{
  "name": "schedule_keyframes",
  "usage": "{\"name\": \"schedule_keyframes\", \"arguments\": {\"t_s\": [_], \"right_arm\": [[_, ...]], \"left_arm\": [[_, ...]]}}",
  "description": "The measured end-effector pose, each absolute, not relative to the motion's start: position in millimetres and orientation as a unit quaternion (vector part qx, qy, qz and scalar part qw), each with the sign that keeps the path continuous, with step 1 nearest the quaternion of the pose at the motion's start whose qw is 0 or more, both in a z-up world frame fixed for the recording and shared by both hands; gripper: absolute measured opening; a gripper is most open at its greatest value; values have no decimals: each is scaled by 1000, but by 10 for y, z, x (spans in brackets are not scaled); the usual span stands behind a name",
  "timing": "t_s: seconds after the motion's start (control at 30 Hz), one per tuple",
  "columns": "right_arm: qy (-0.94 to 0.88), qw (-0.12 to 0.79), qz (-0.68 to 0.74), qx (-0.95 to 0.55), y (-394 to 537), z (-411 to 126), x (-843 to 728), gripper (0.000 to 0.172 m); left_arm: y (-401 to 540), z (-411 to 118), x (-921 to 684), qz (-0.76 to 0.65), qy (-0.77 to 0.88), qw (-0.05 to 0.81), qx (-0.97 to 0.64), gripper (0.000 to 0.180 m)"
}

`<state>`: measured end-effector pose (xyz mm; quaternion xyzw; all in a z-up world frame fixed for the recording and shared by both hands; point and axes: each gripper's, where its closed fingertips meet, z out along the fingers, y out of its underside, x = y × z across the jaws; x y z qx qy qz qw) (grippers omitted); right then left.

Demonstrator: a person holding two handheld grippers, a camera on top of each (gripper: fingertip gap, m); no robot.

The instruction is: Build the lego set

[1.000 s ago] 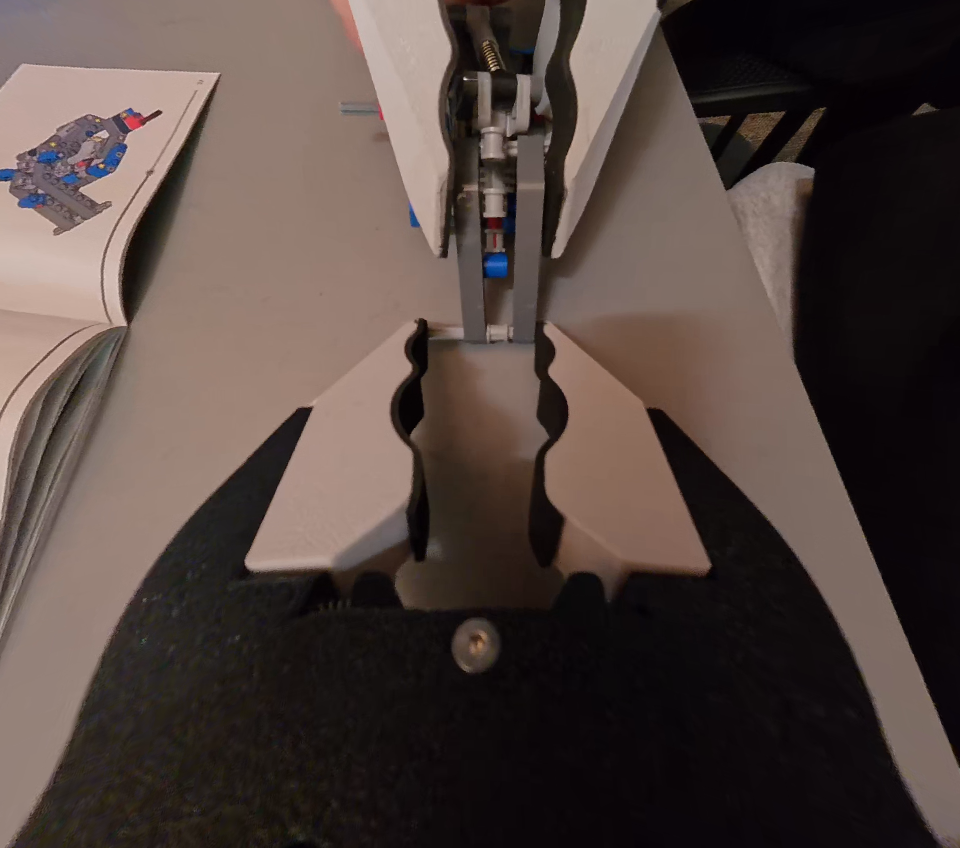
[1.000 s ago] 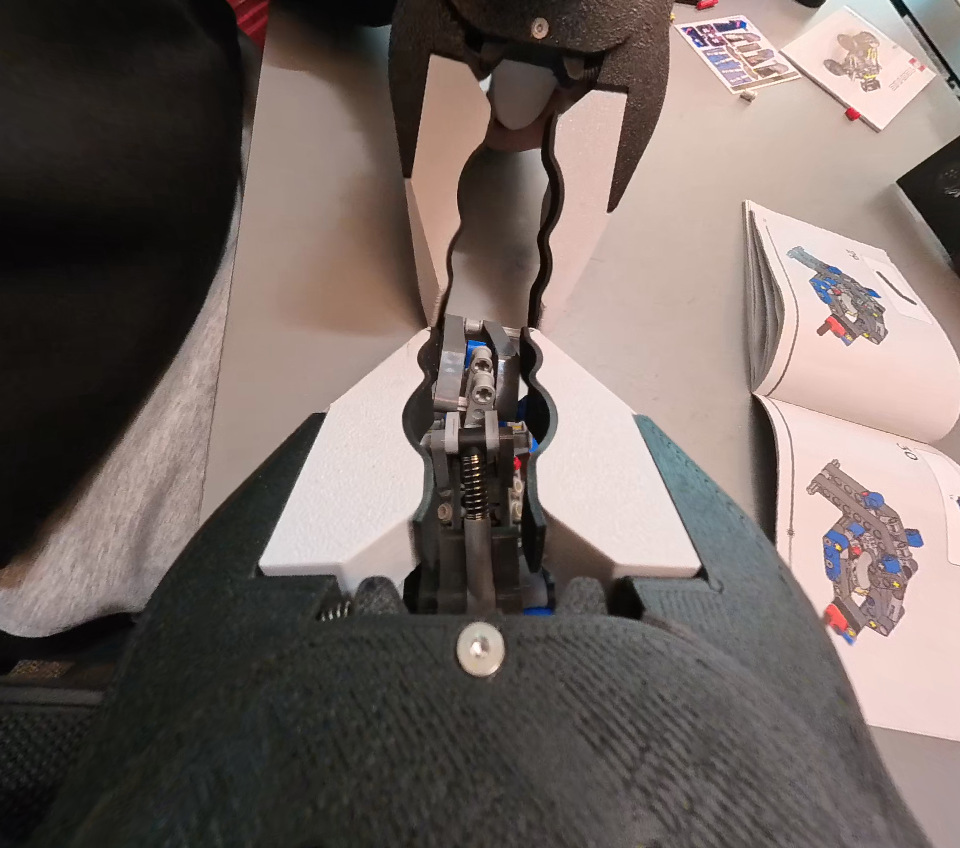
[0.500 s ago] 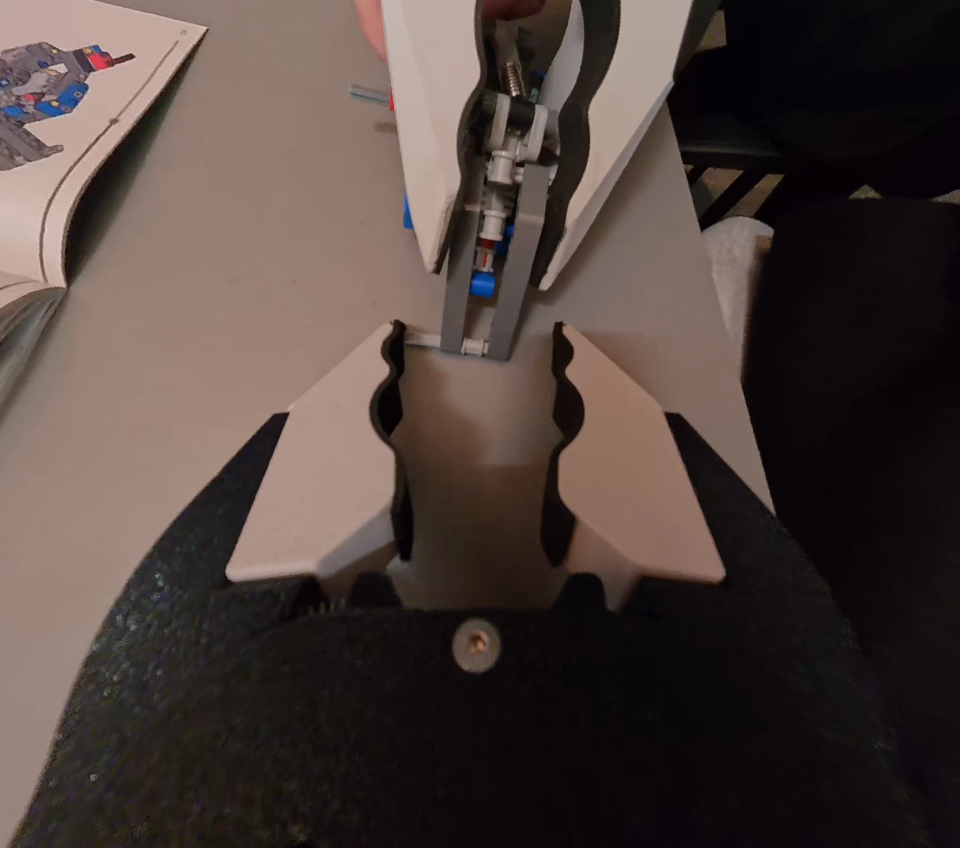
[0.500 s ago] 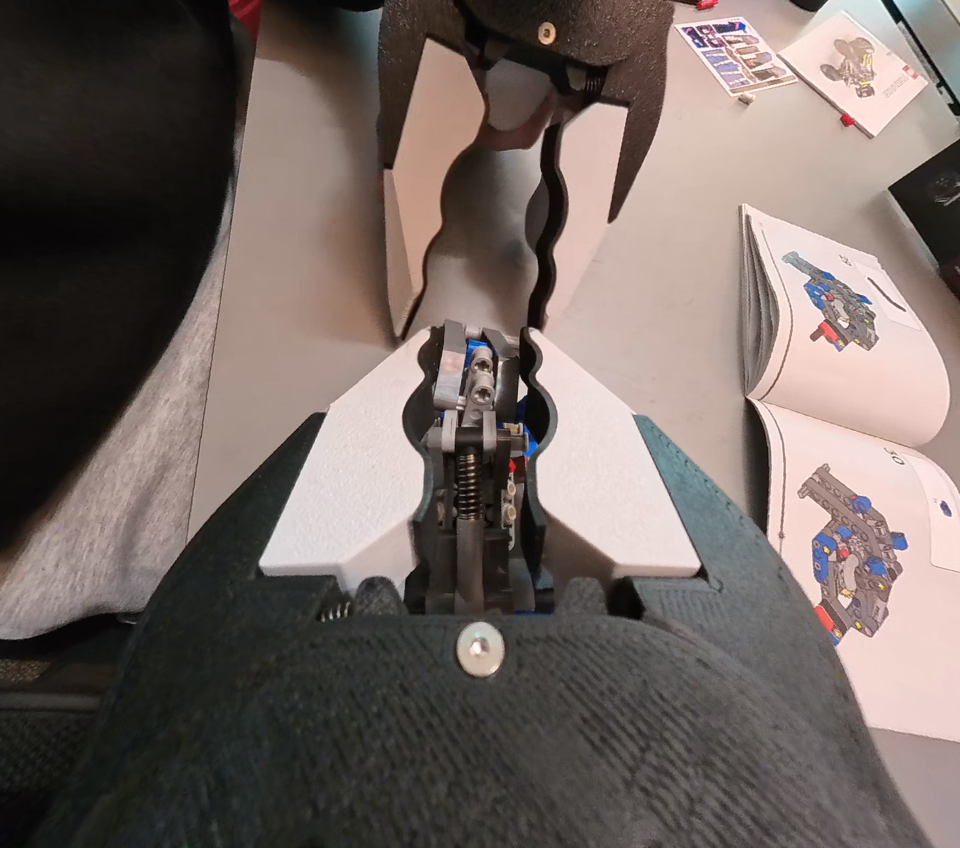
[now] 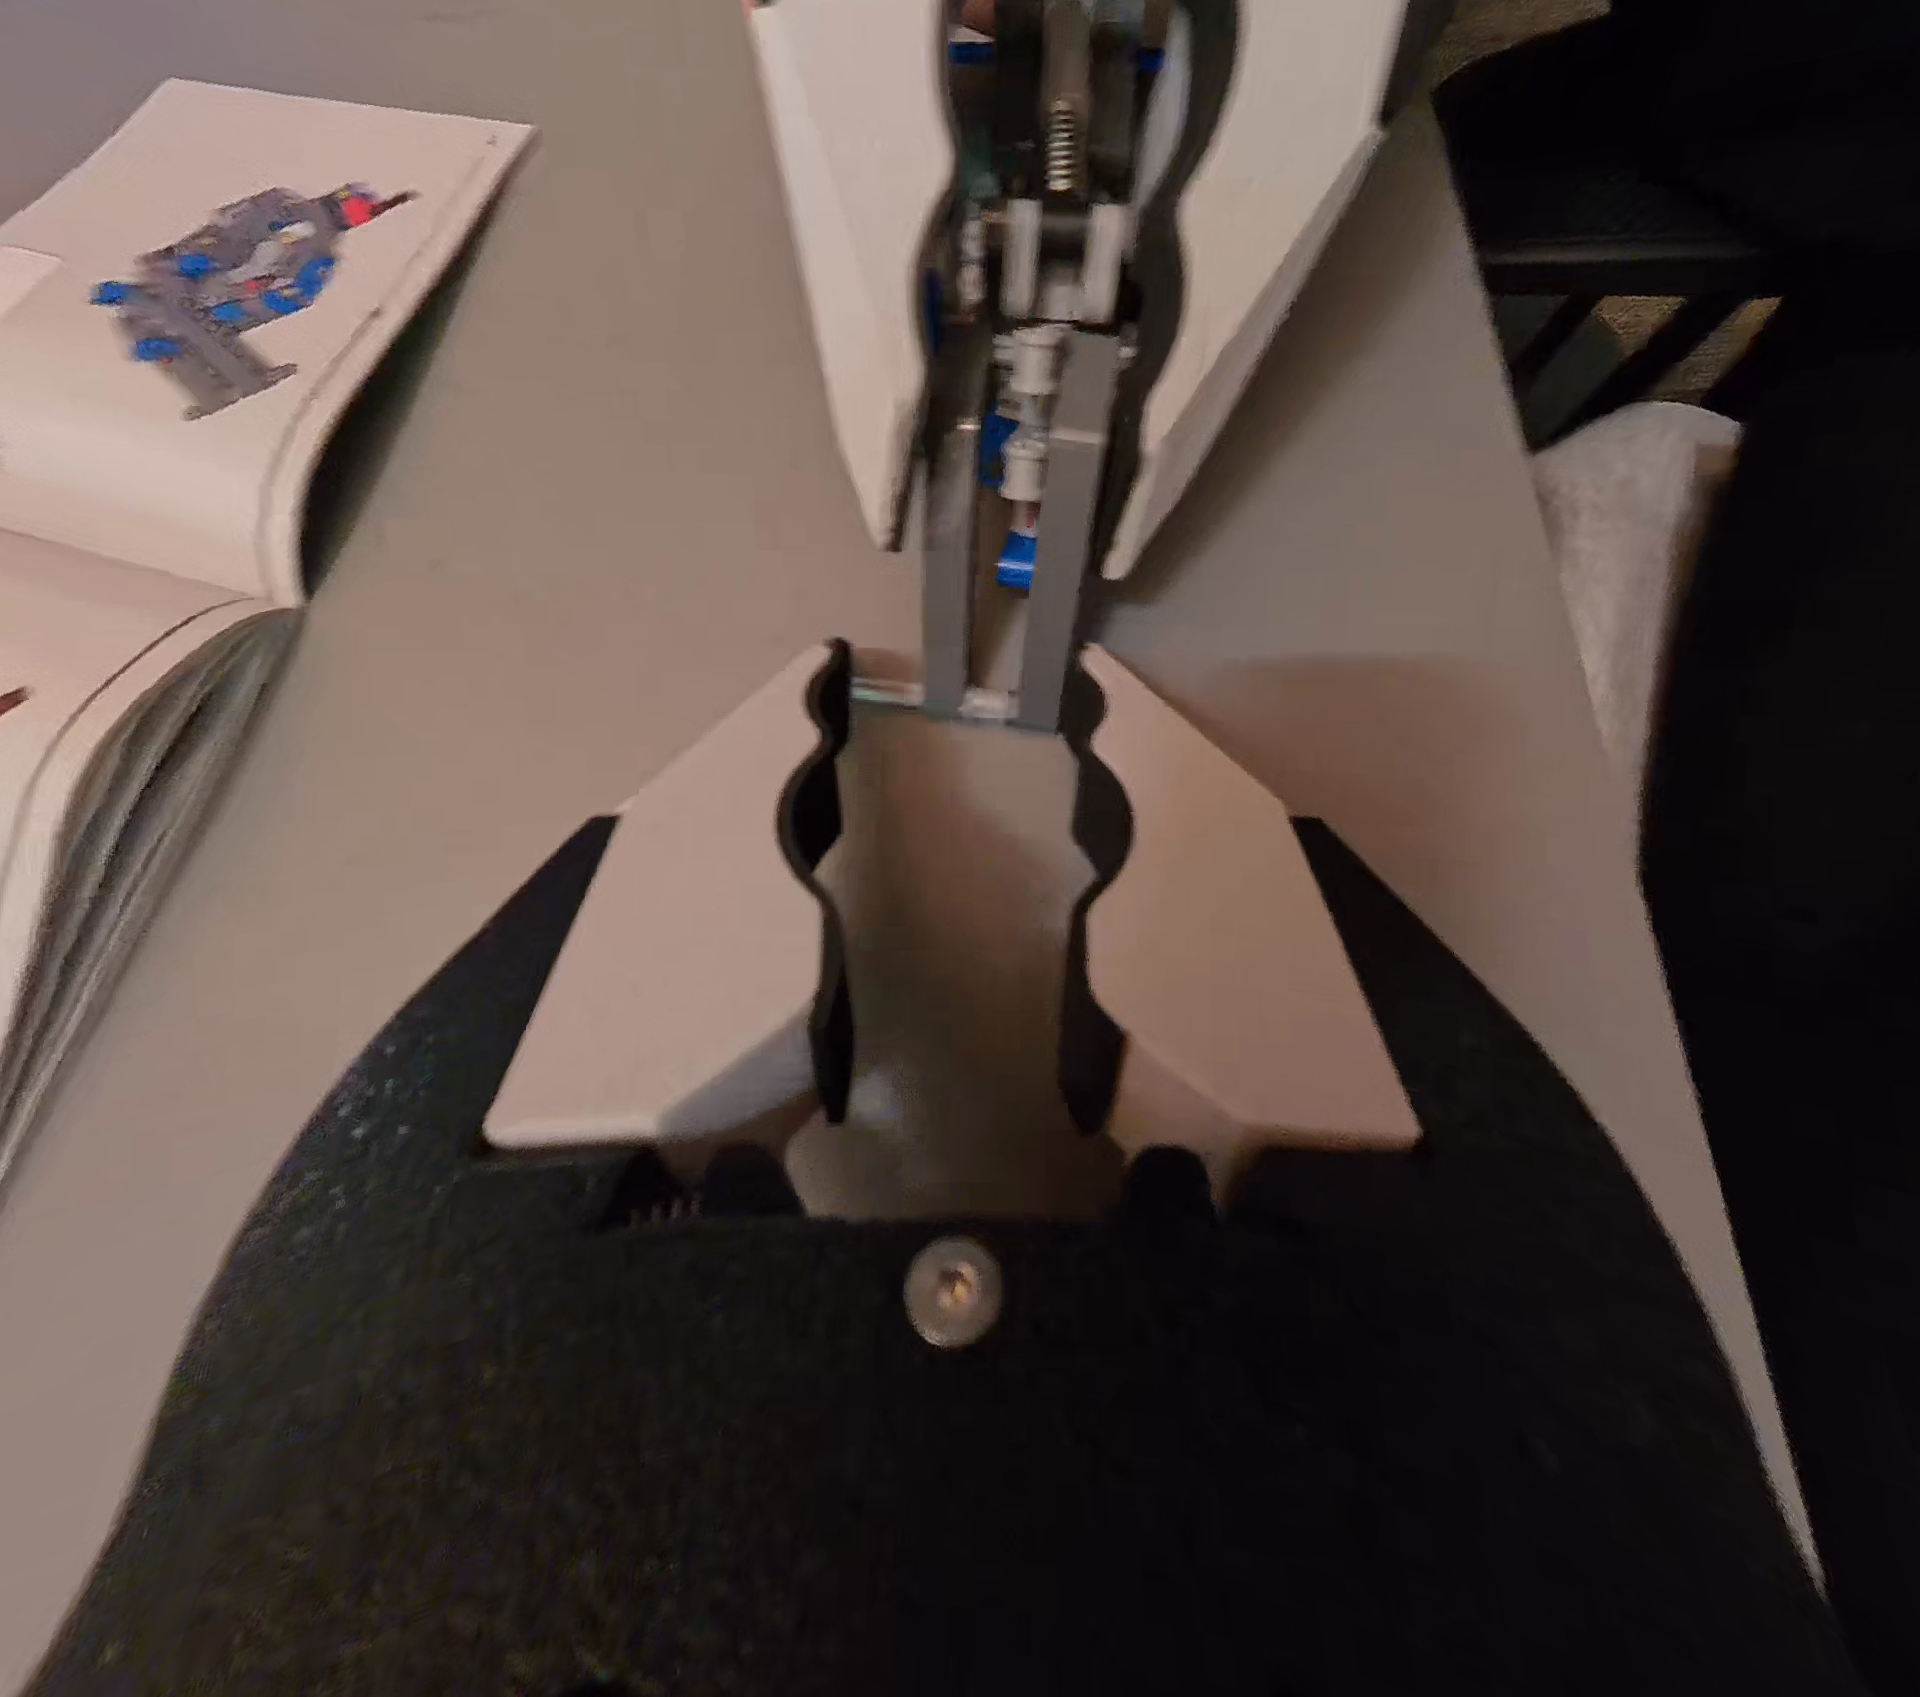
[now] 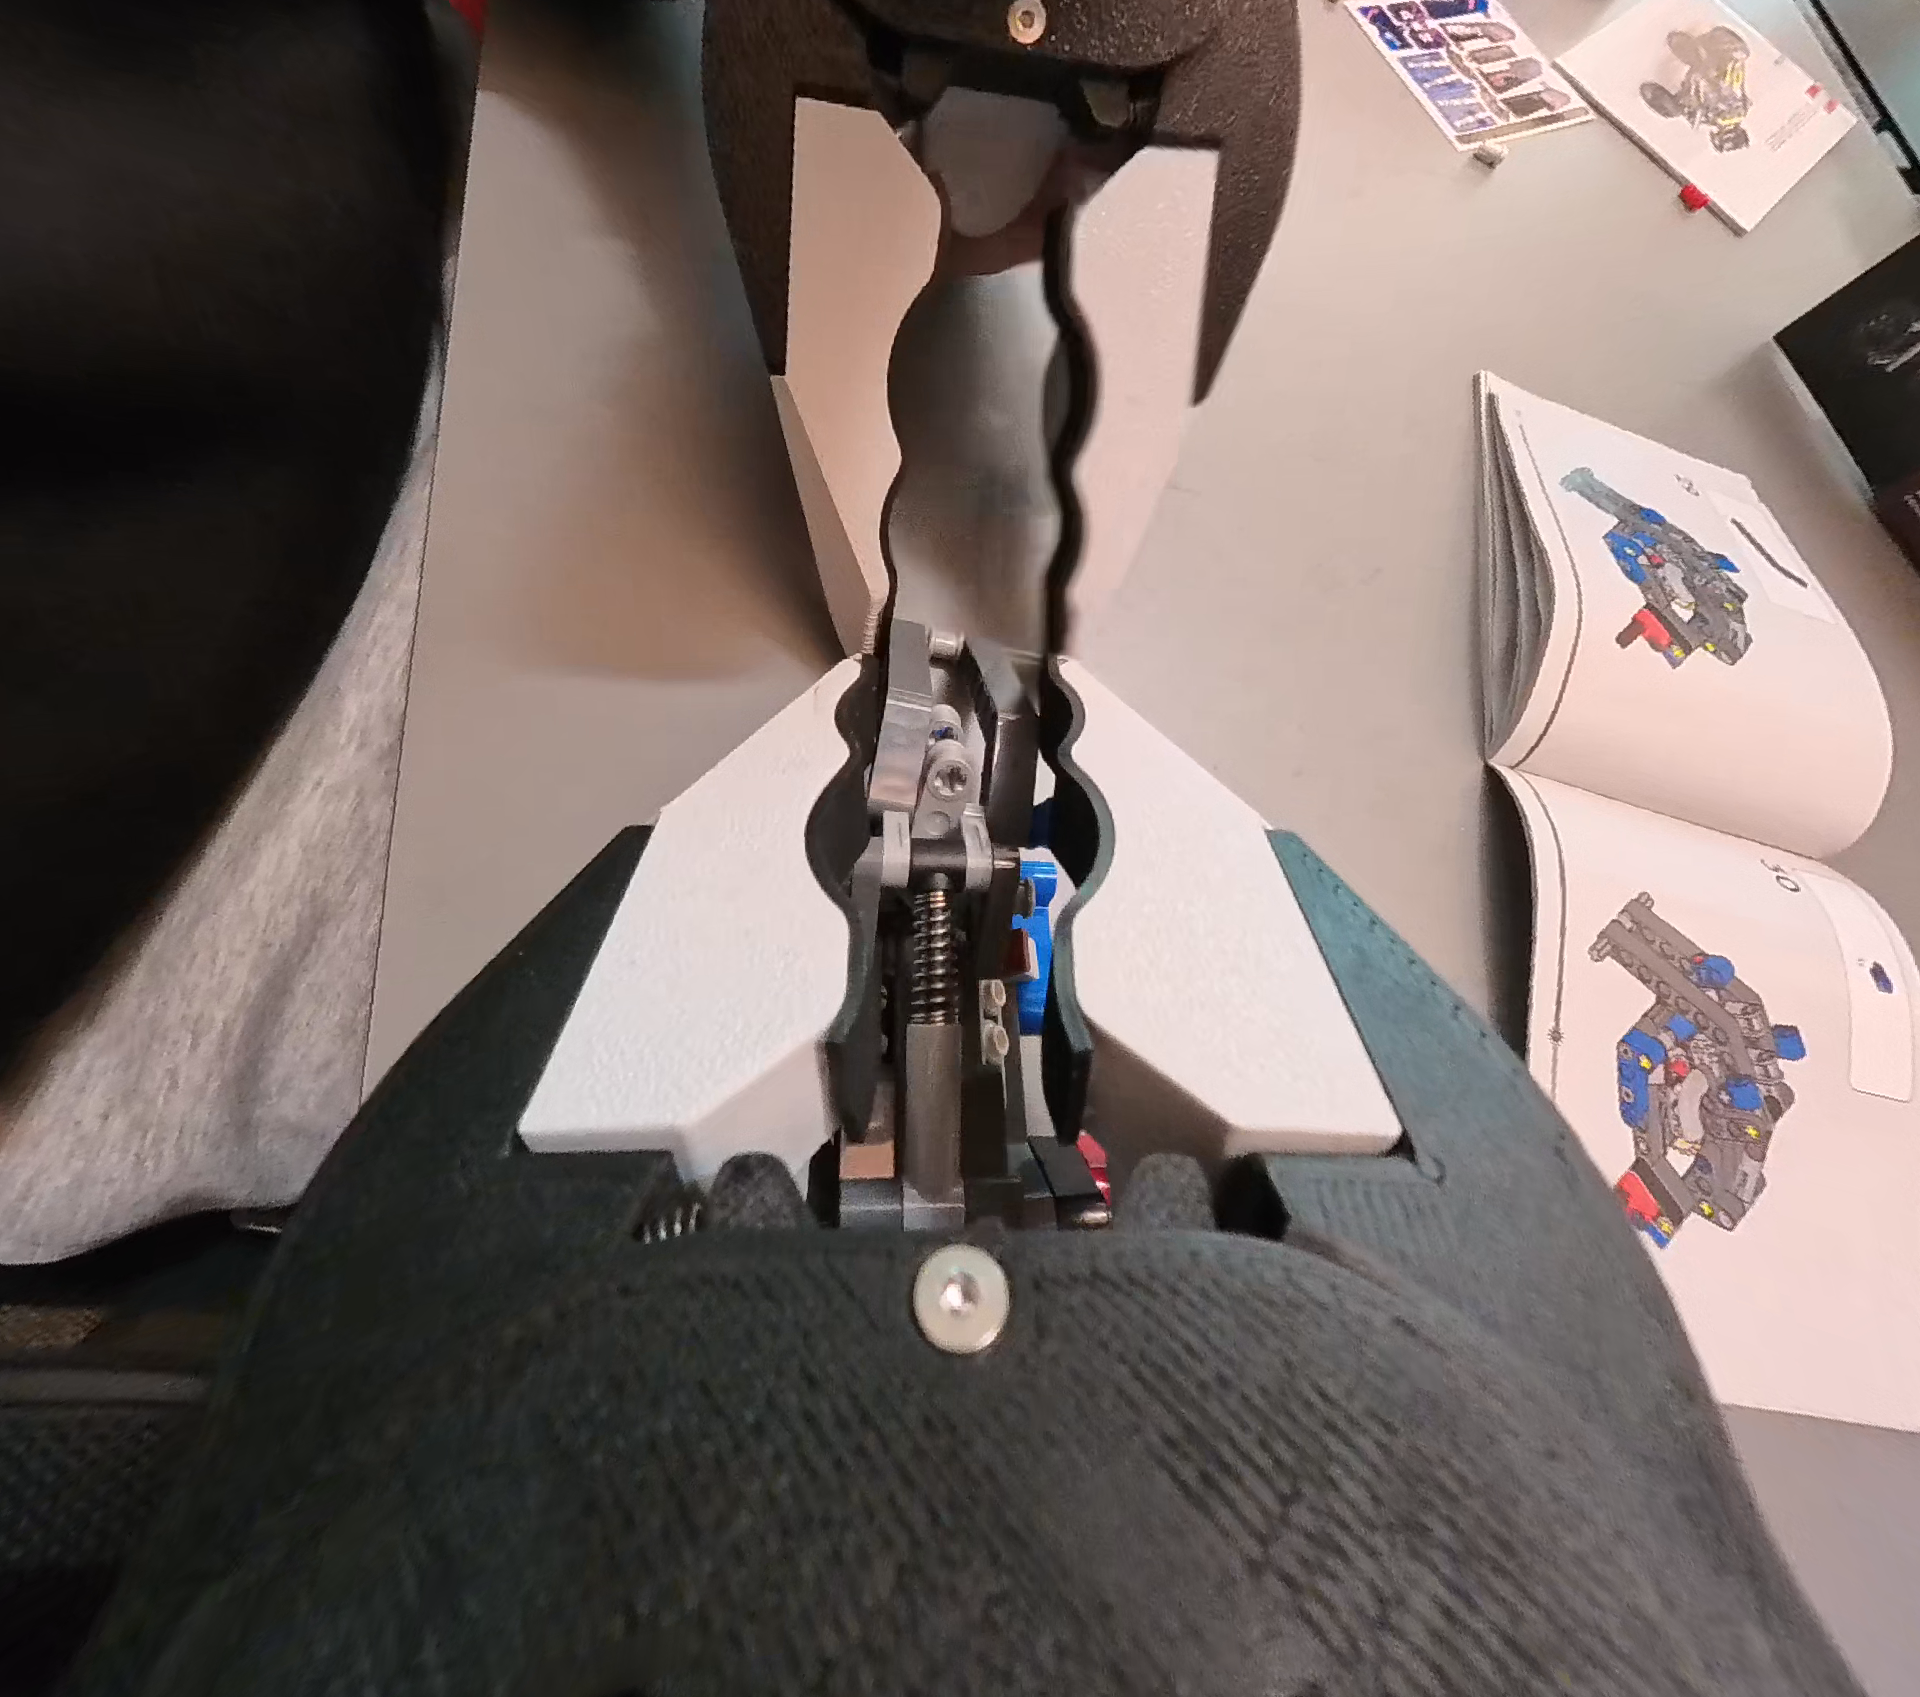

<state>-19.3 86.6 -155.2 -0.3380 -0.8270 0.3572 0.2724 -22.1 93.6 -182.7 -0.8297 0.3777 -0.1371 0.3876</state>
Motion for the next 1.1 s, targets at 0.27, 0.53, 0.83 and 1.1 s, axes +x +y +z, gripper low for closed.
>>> {"name": "schedule_keyframes", "arguments": {"t_s": [0.27,0.53,0.83,1.1], "right_arm": [[-823,272,377,-327,849,-1535,-172,28],[-821,271,382,-325,844,-1532,-168,28],[-820,283,379,-321,863,-1526,-196,28],[-819,280,384,-321,853,-1522,-173,28]], "left_arm": [[836,-1831,-232,-147,377,382,-831,46],[845,-1851,-230,-173,379,364,-833,65],[900,-1843,-165,-180,393,363,-825,24],[940,-1830,-204,-146,383,383,-828,43]]}}
